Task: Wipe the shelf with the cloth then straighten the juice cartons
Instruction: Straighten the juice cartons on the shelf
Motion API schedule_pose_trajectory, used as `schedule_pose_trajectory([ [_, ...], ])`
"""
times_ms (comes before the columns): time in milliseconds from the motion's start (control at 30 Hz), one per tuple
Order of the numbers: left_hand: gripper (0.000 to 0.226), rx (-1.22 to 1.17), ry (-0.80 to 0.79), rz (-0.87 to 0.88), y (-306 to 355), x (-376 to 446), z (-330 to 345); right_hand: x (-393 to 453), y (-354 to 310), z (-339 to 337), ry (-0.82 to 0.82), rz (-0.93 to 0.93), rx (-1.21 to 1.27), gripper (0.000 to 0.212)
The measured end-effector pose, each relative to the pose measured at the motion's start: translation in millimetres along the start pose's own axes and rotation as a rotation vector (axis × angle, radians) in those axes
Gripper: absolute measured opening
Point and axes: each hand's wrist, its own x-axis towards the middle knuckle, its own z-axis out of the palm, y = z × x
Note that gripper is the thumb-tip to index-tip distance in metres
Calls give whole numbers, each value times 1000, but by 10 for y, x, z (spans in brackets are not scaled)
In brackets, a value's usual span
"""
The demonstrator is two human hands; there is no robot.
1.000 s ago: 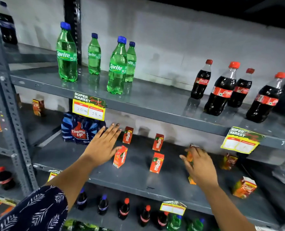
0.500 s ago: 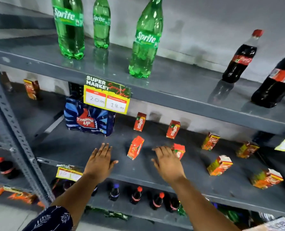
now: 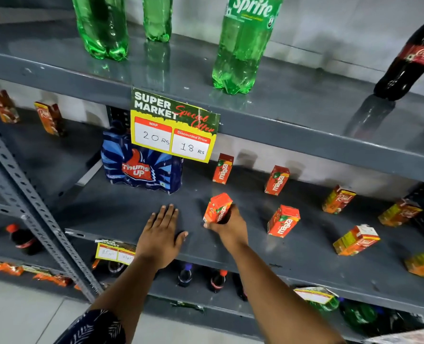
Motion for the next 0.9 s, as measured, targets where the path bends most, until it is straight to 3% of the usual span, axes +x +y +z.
schedule_pose_trajectory([
  [267,85,22,-14,-14,22,-3,-3,-148,-53,203,248,58,-134,72],
  [467,87,38,-14,-11,1,10,17,-182,-41,218,253,61,-204,77],
  [567,87,39,-15,-4,-1,9,15,-282,116,17,243,1,-96,82],
  [667,87,35,-10,-10,3,12,17,-443,409,-322,401,-35,16,76],
  [800,86,37,-19,-11,0,9,6,-352,716,-818,741,128,121,73],
  [900,85,26,-2,-18,-7,16,16,-74,790,-992,644,227,114,91],
])
